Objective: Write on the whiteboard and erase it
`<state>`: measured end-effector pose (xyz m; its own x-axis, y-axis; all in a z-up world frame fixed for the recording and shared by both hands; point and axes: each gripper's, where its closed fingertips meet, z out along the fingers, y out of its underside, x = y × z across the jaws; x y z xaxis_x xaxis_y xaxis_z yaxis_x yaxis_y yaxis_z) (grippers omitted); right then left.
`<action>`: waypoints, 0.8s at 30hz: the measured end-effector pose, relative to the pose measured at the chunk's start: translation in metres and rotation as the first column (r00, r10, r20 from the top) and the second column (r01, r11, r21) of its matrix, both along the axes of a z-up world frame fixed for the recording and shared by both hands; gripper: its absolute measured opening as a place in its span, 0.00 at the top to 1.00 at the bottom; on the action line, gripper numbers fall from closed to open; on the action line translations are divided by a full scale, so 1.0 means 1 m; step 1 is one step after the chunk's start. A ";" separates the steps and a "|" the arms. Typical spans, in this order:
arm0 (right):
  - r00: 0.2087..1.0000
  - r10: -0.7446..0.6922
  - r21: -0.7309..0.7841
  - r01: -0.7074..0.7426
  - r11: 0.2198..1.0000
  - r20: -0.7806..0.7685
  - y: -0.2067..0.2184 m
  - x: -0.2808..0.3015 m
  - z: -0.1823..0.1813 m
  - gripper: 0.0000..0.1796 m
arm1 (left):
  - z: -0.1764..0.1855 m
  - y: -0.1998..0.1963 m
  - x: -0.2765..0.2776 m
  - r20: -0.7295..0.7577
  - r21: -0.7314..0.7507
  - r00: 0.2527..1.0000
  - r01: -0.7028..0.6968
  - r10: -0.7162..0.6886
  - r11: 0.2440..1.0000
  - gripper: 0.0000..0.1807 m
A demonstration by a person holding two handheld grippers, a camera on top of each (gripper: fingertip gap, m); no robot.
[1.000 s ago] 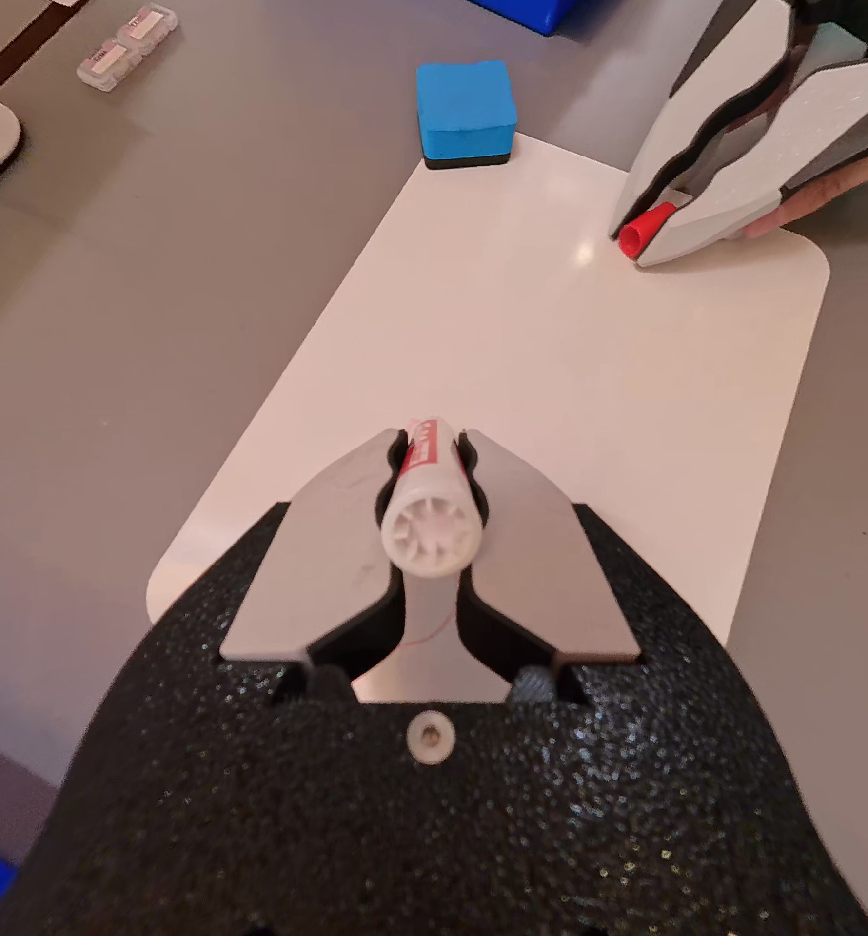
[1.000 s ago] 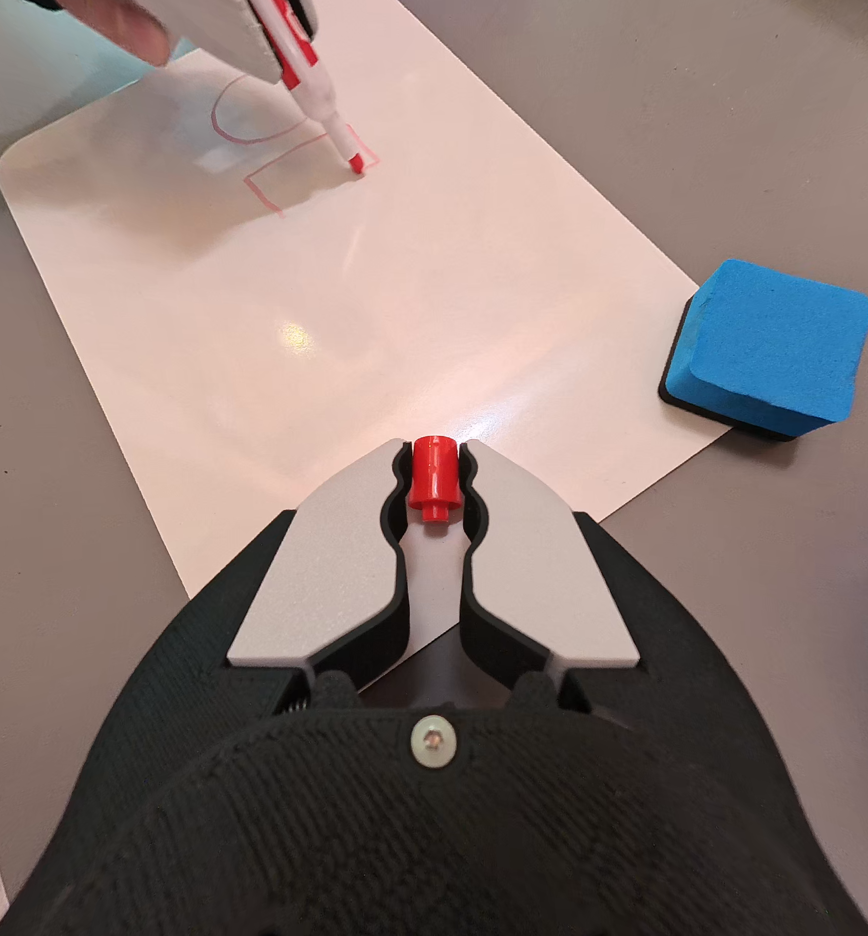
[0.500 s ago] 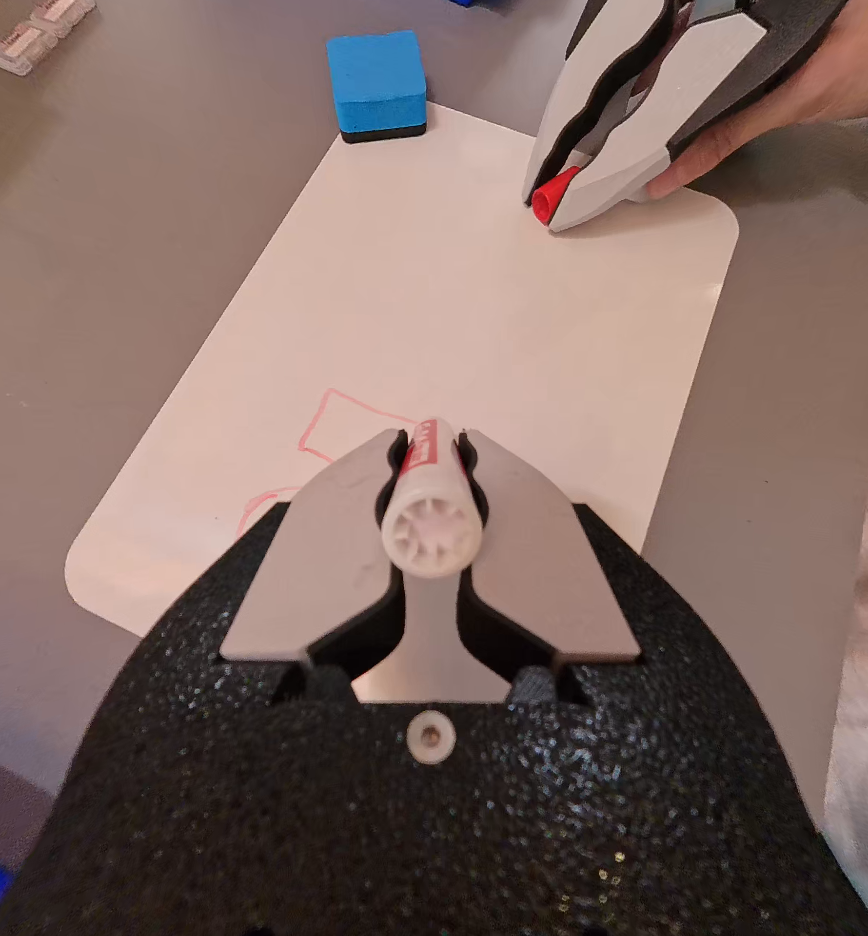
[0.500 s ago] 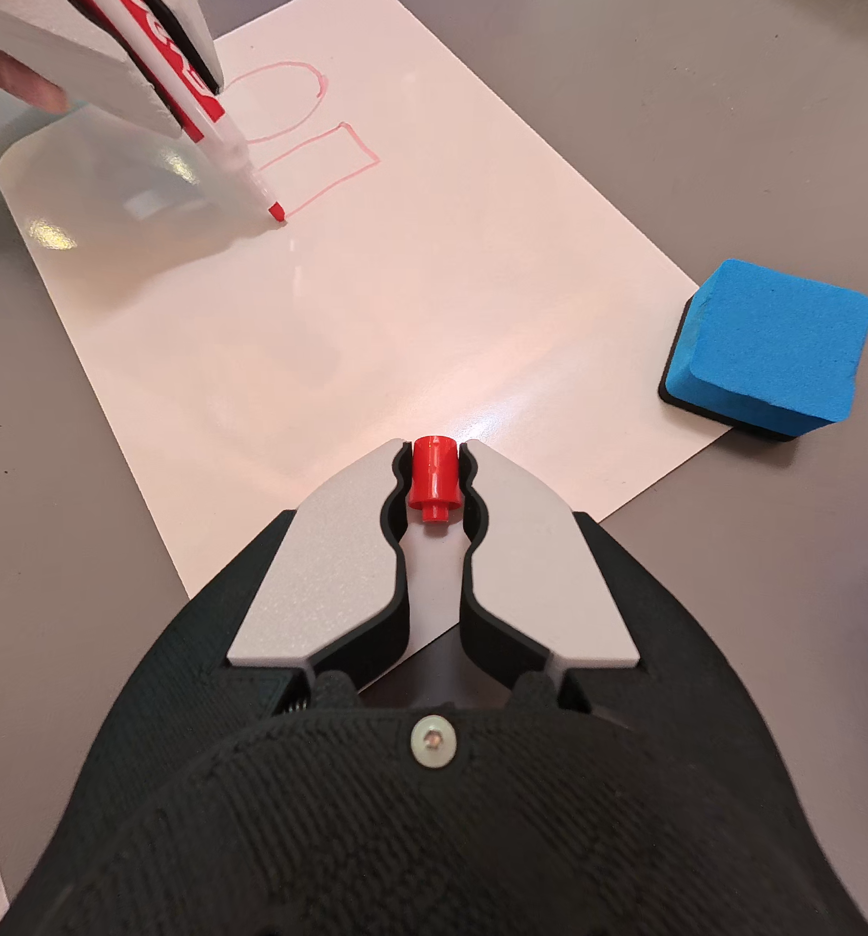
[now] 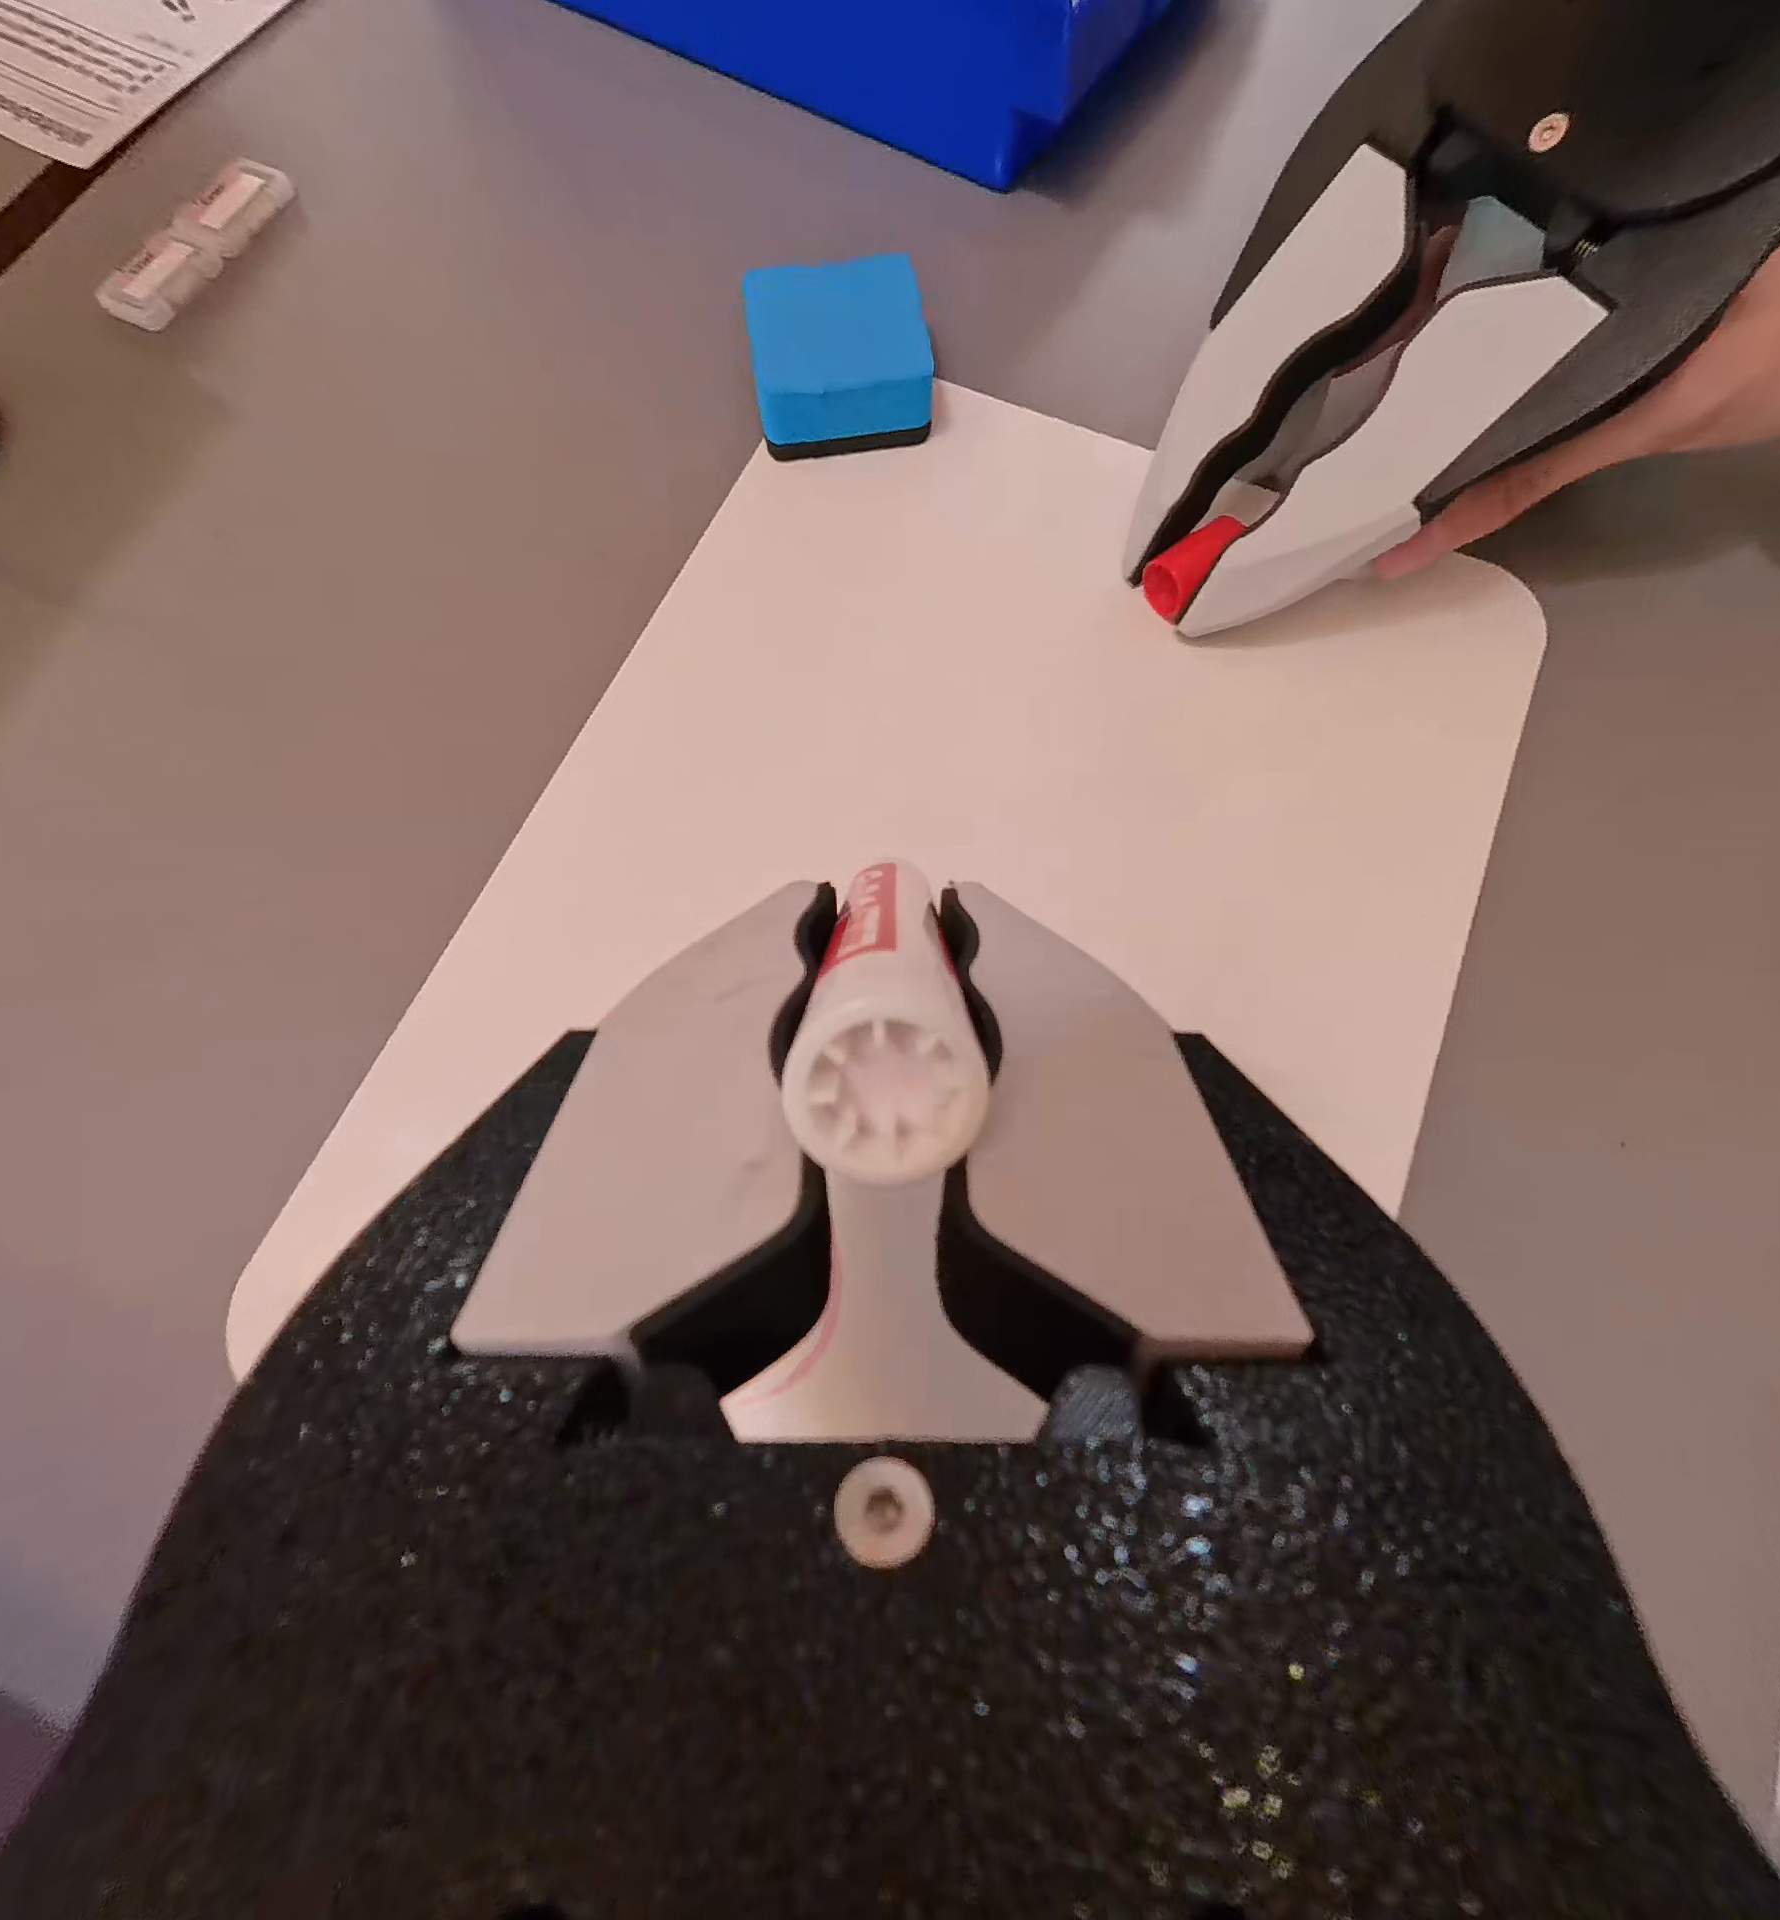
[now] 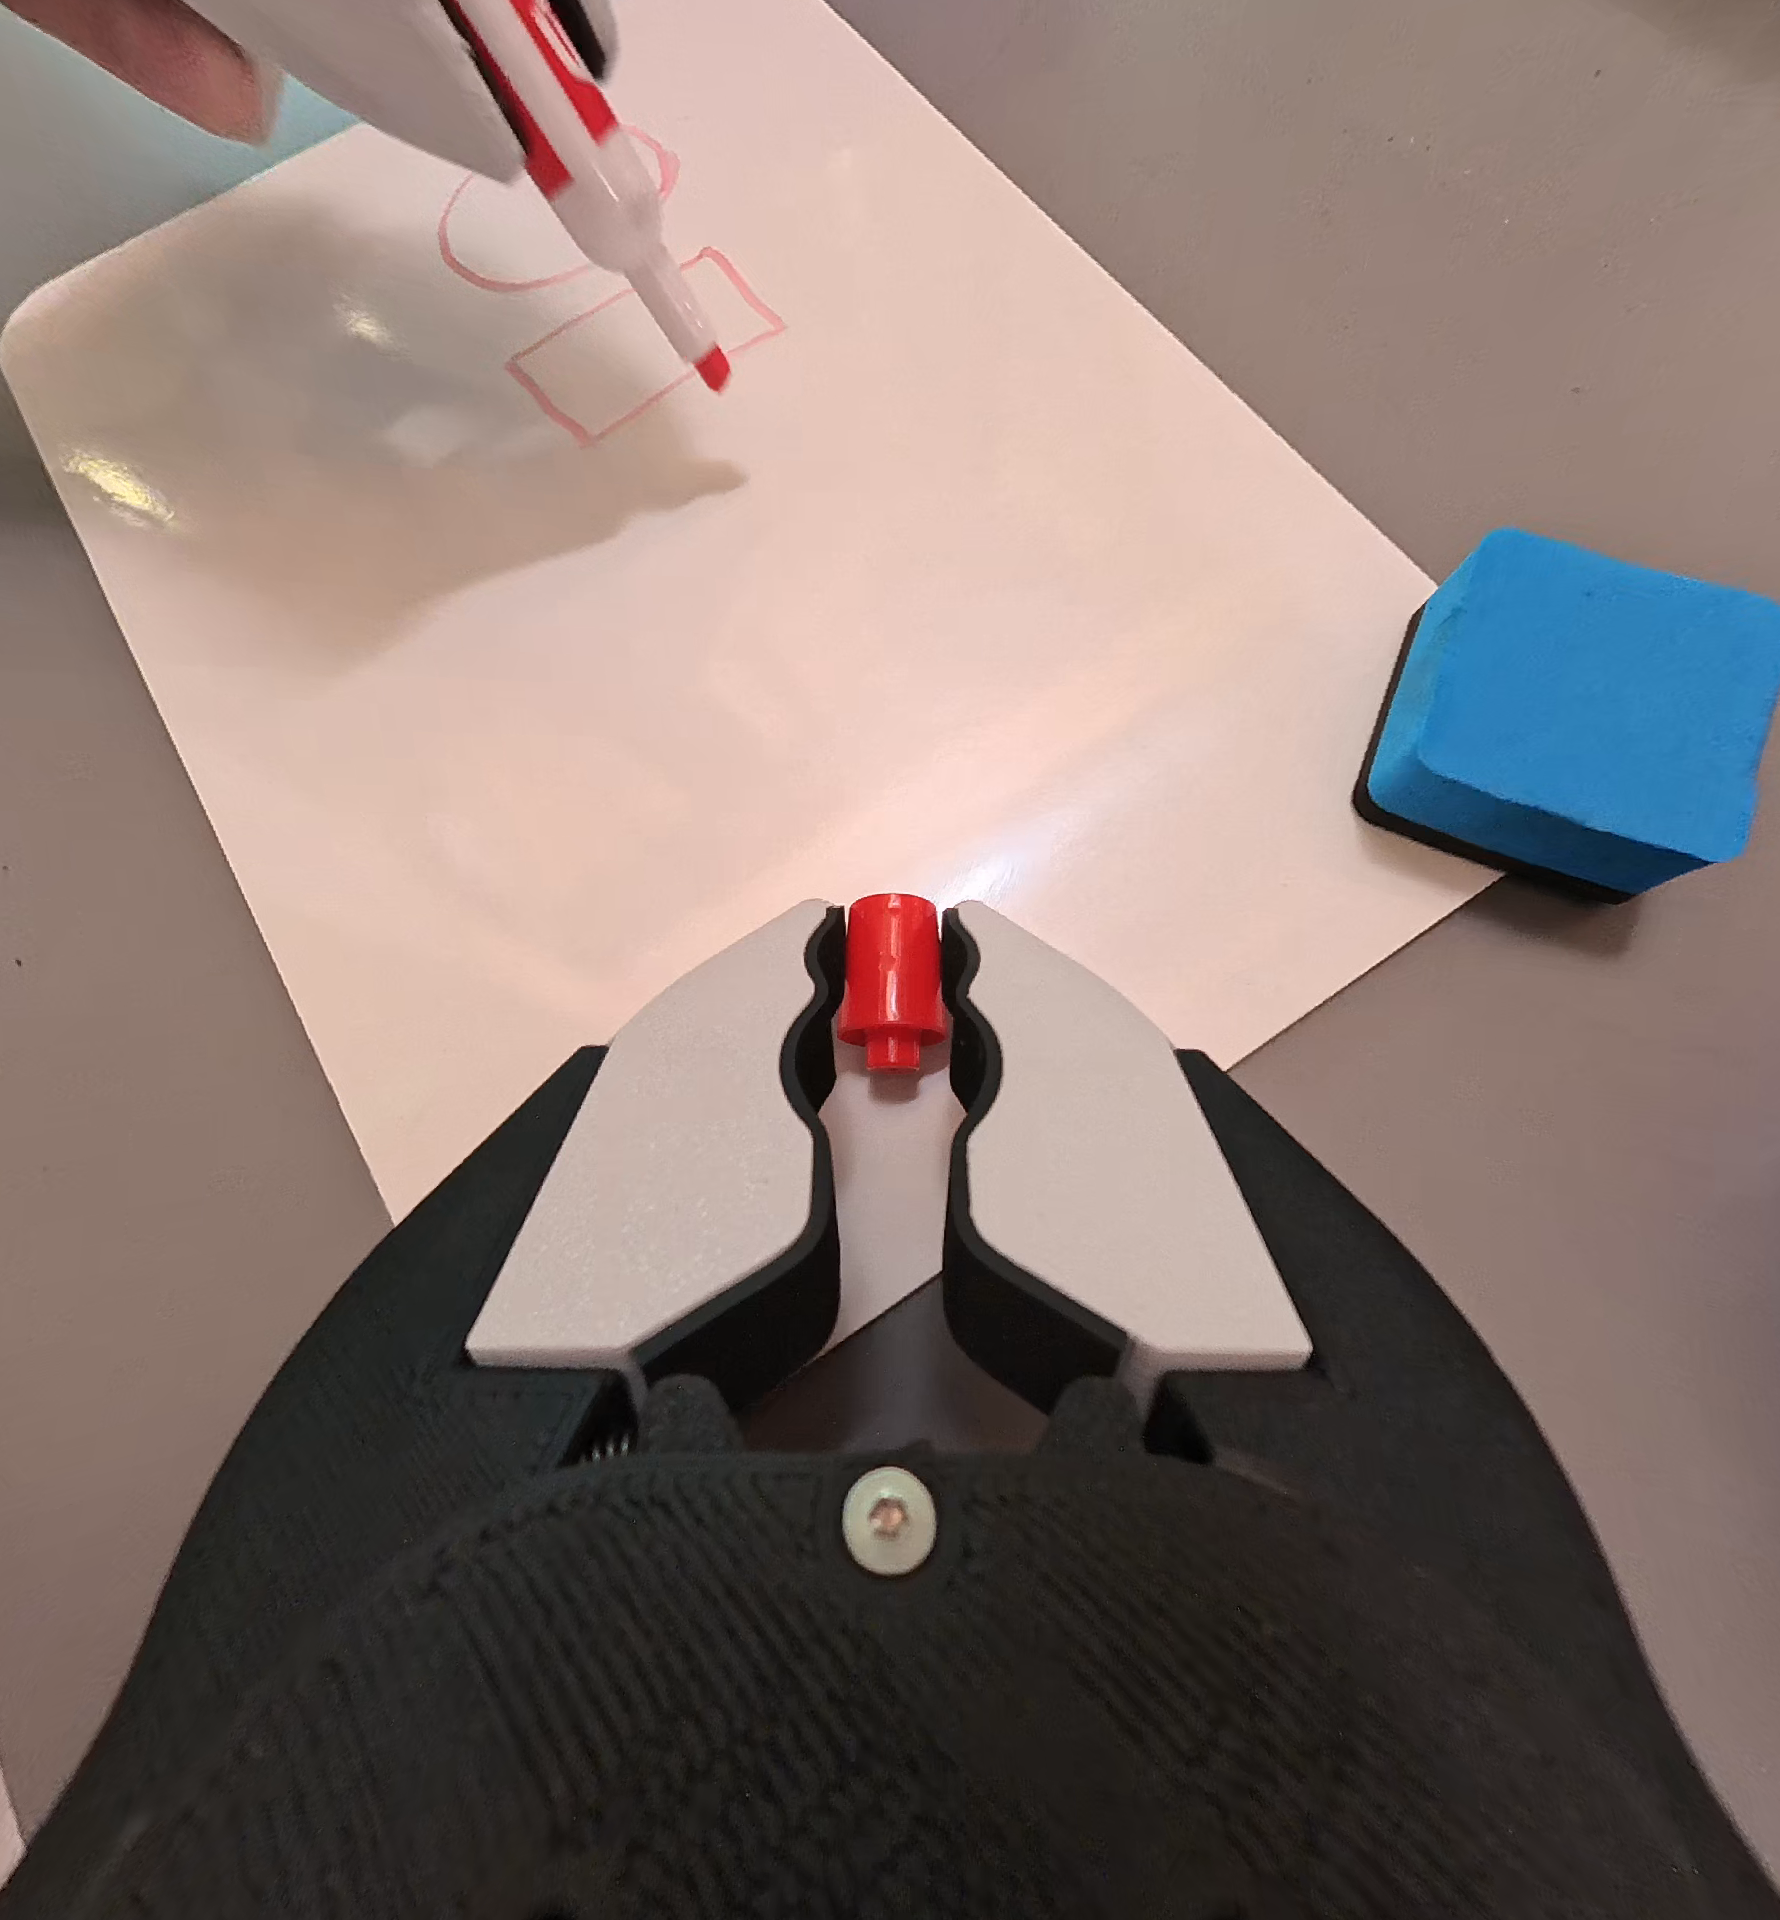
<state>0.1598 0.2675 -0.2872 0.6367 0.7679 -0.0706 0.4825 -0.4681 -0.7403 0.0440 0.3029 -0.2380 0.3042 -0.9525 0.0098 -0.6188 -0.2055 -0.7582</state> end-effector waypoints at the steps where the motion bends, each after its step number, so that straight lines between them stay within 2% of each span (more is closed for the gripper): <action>1: 1.000 0.001 0.000 -0.001 1.000 0.000 0.000 0.000 0.000 0.90 | -0.002 0.000 0.001 -0.007 -0.009 1.000 0.002 -0.002 1.000 0.89; 8: 1.000 0.008 -0.002 -0.008 1.000 -0.002 -0.002 0.002 0.000 0.90 | -0.014 0.005 -0.002 -0.099 -0.007 0.995 -0.008 0.008 1.000 0.89; 18: 1.000 0.013 -0.002 -0.013 1.000 -0.002 -0.002 0.002 0.000 0.90 | -0.015 0.002 0.028 -0.087 -0.002 0.995 0.048 -0.048 0.999 0.90; 24: 1.000 0.014 -0.001 -0.014 1.000 -0.002 -0.002 0.002 0.000 0.90 | -0.015 -0.006 0.024 -0.092 -0.026 0.994 0.063 -0.065 0.998 0.89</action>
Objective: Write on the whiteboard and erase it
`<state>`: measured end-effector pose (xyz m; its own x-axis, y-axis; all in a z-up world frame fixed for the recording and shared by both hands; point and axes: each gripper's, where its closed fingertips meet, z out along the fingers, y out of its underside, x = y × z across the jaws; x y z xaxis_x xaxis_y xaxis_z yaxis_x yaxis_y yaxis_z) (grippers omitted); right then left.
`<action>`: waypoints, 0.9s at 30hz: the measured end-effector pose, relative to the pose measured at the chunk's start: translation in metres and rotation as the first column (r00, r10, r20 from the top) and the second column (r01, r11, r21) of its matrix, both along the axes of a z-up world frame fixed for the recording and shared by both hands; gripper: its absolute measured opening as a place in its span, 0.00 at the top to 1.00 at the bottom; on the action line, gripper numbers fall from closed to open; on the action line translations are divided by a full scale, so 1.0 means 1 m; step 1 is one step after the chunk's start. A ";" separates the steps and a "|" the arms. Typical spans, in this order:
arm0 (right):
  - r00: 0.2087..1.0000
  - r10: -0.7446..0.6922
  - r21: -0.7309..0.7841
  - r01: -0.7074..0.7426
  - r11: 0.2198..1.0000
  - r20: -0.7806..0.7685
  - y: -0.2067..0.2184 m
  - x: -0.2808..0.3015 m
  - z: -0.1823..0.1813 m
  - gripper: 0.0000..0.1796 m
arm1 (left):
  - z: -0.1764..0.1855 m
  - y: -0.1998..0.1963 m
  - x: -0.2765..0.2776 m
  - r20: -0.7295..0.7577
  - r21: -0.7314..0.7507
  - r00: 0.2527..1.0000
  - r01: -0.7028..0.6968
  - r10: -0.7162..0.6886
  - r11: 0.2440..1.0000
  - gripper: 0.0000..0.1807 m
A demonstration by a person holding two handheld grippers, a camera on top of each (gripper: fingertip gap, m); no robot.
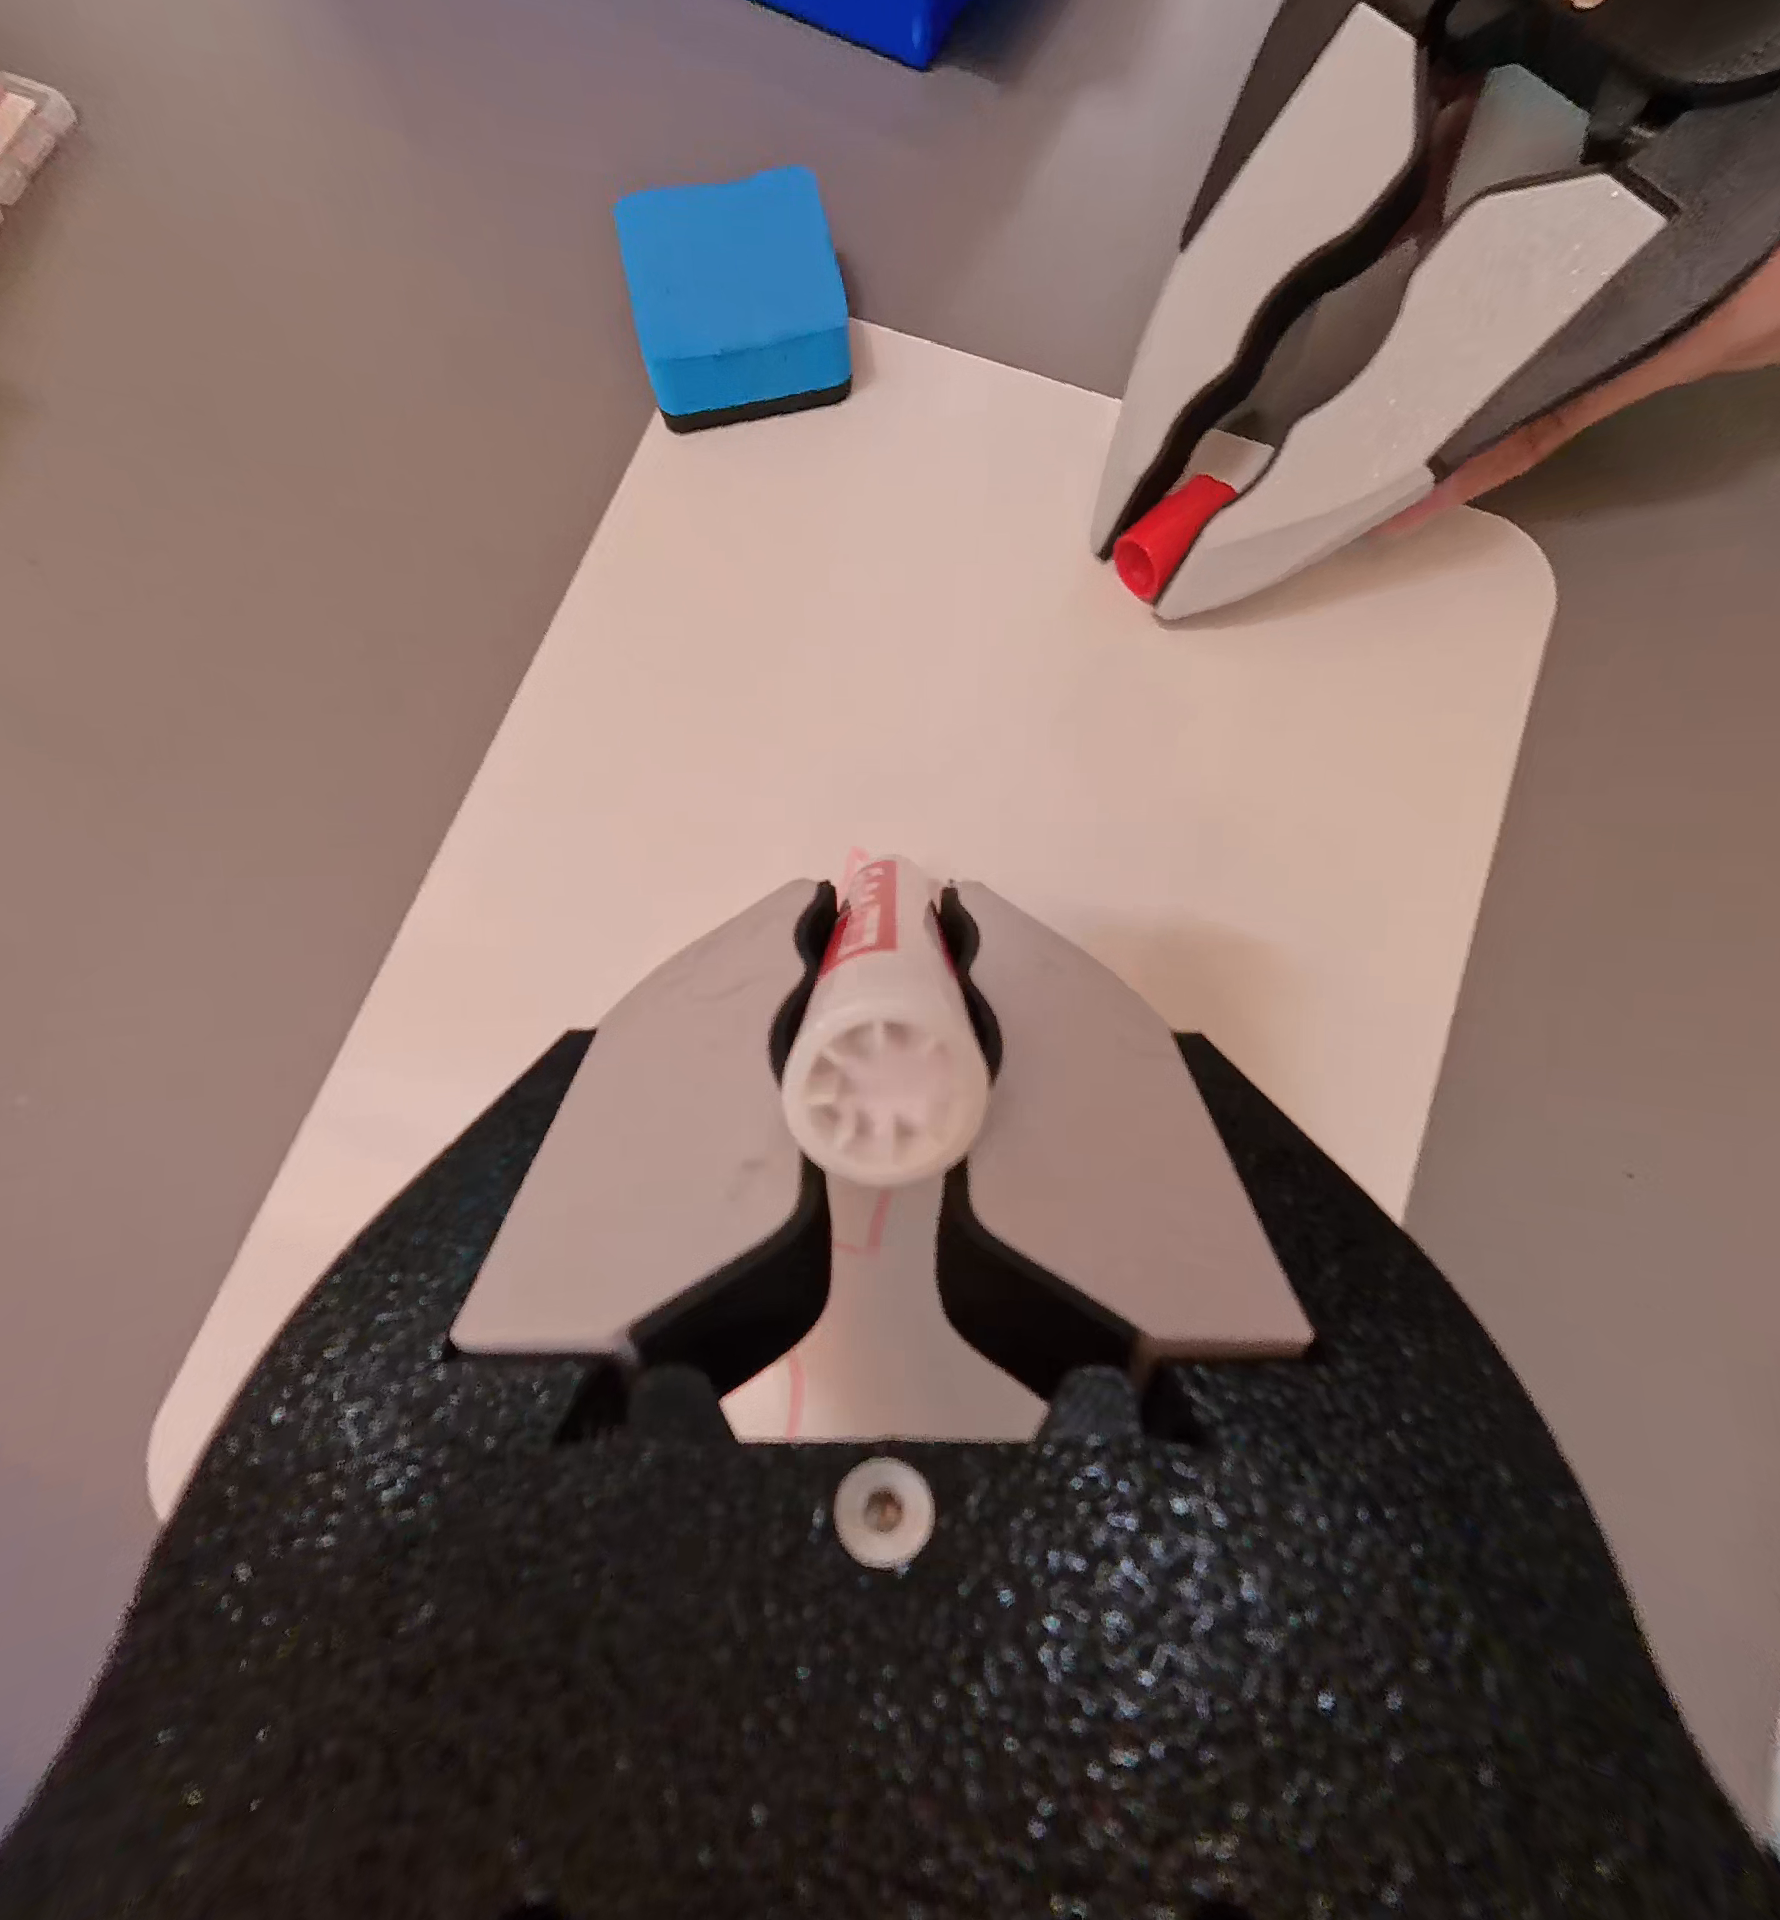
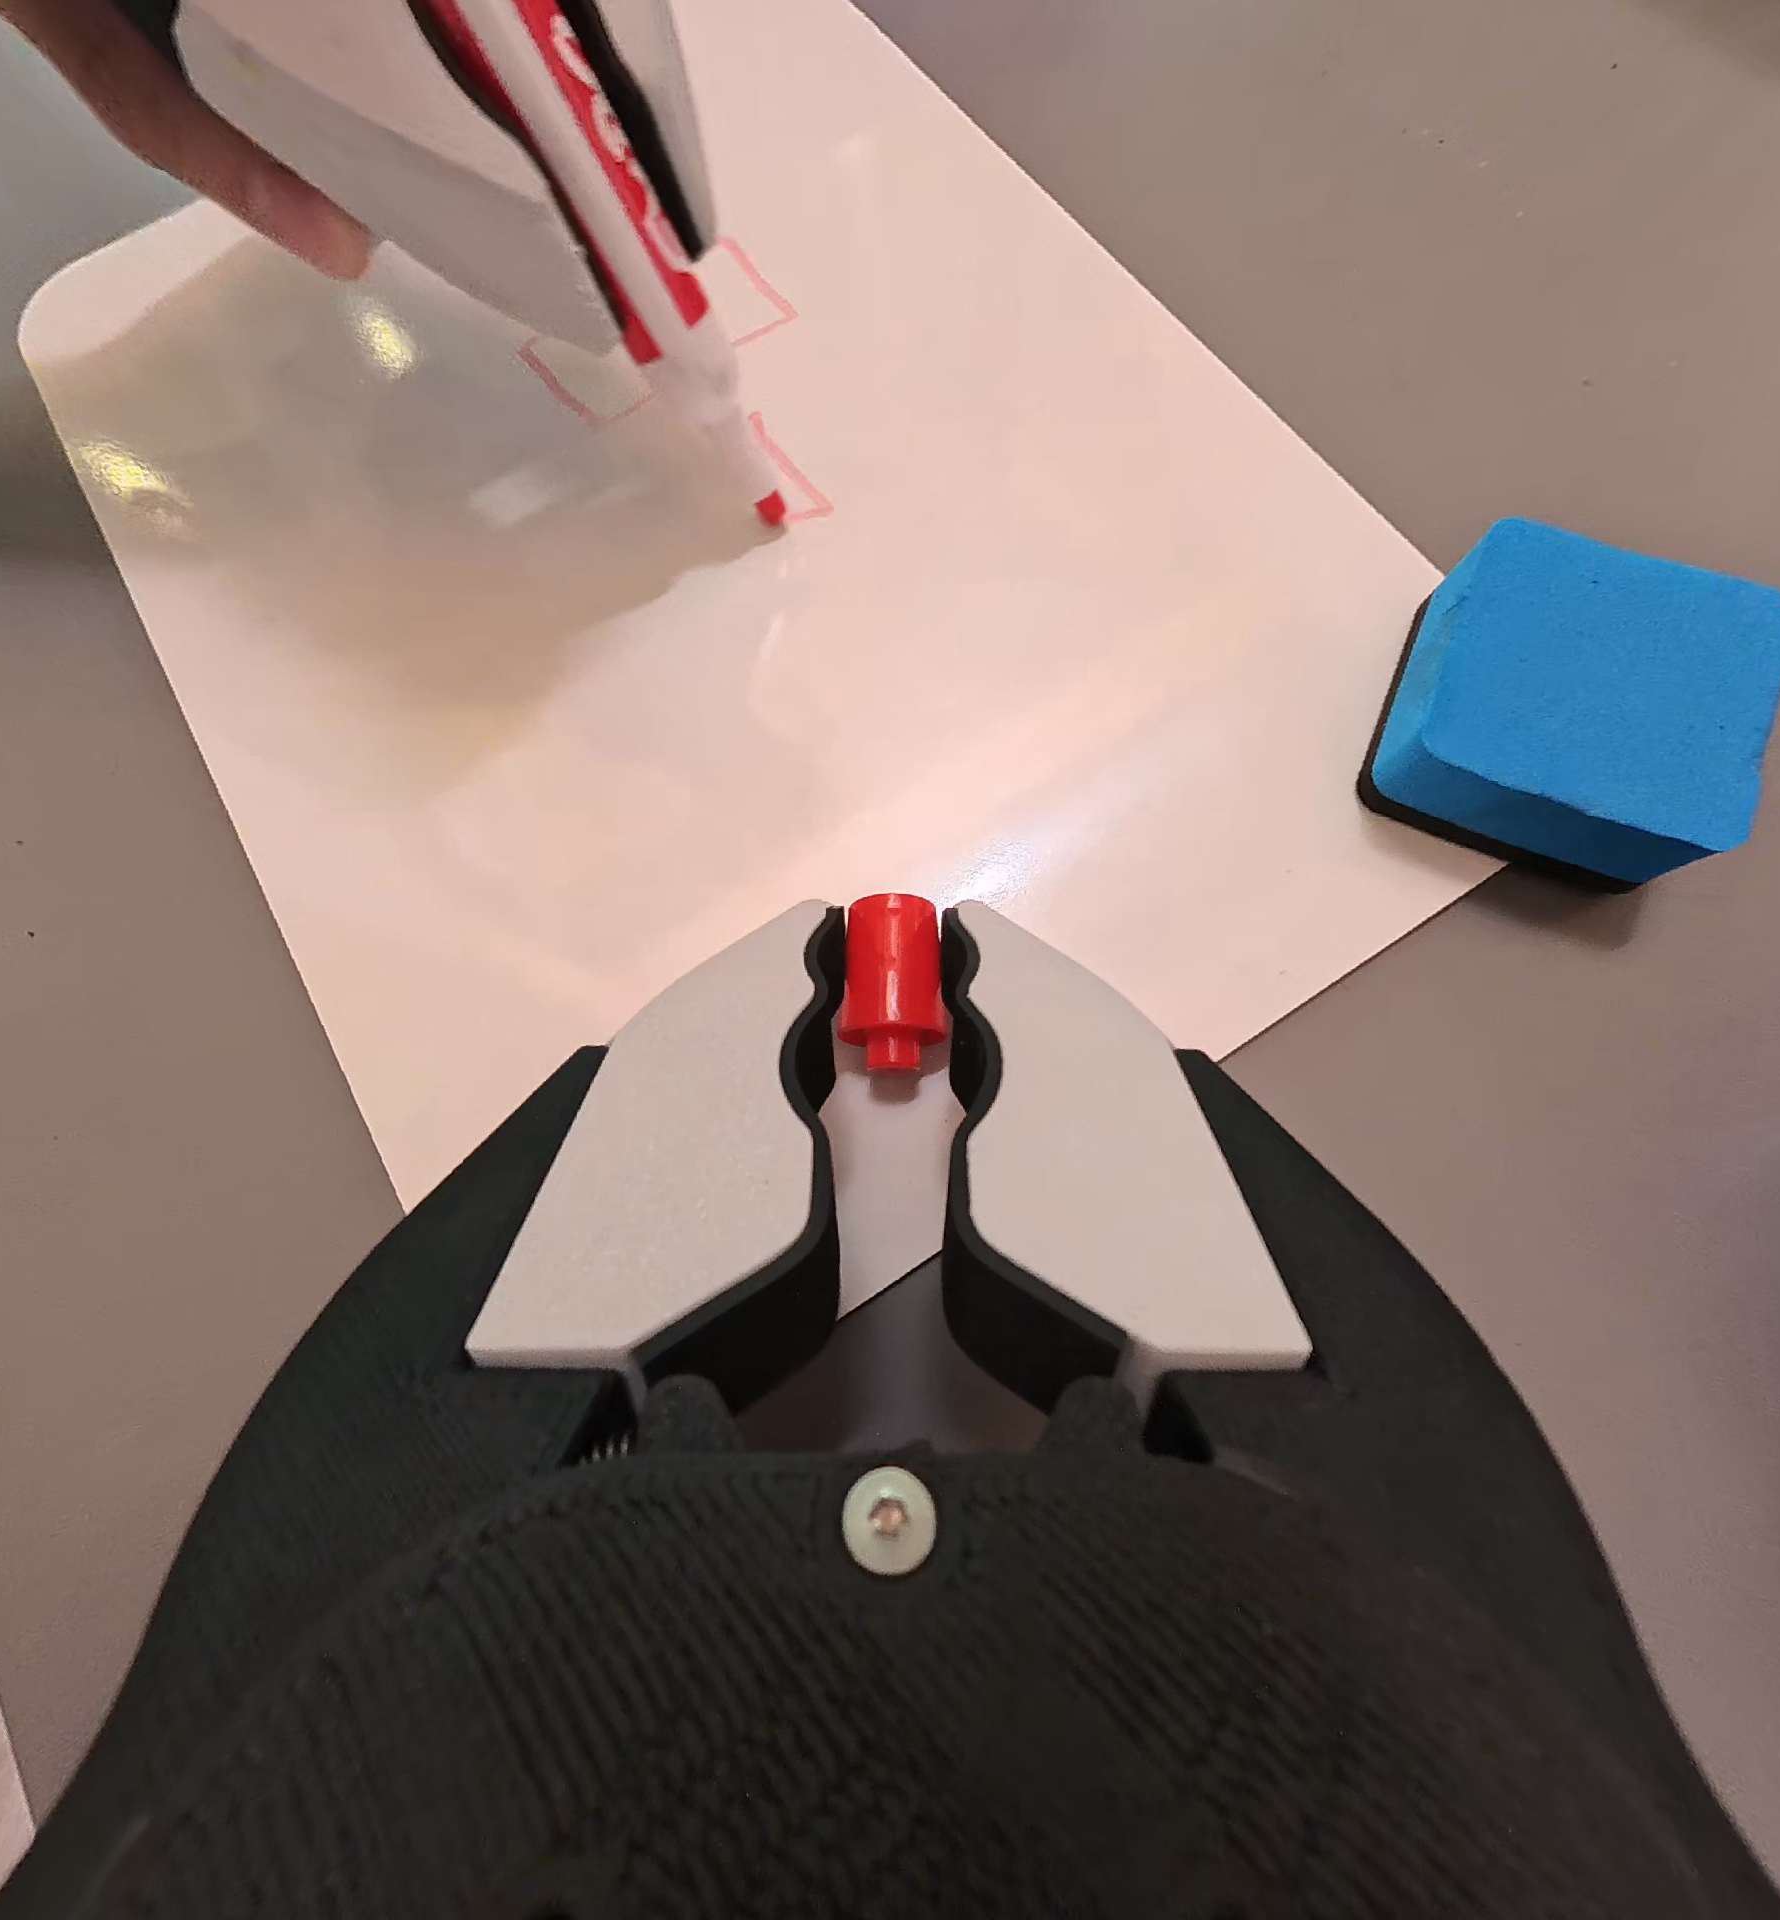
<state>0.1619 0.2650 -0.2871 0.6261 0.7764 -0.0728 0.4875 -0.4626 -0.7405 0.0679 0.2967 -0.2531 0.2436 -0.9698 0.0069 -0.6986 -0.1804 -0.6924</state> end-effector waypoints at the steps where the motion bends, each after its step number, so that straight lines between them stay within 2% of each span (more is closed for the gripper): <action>1: 1.000 0.000 0.000 0.000 1.000 0.000 0.000 0.000 0.000 0.90 | 0.000 -0.004 -0.002 -0.002 -0.011 1.000 0.006 -0.006 1.000 0.89; 5: 1.000 0.000 0.000 0.000 1.000 0.000 0.000 0.000 0.000 0.90 | 0.001 -0.011 -0.009 -0.004 0.020 1.000 -0.003 0.003 1.000 0.90; 9: 1.000 0.000 0.000 0.000 1.000 0.000 0.000 0.000 0.000 0.90 | 0.017 -0.001 -0.003 0.127 0.025 0.991 -0.053 0.050 0.998 0.89; 27: 1.000 0.001 0.000 -0.001 1.000 0.000 0.000 0.000 0.000 0.90 | -0.001 0.008 0.004 0.069 -0.005 0.997 -0.033 0.033 0.999 0.89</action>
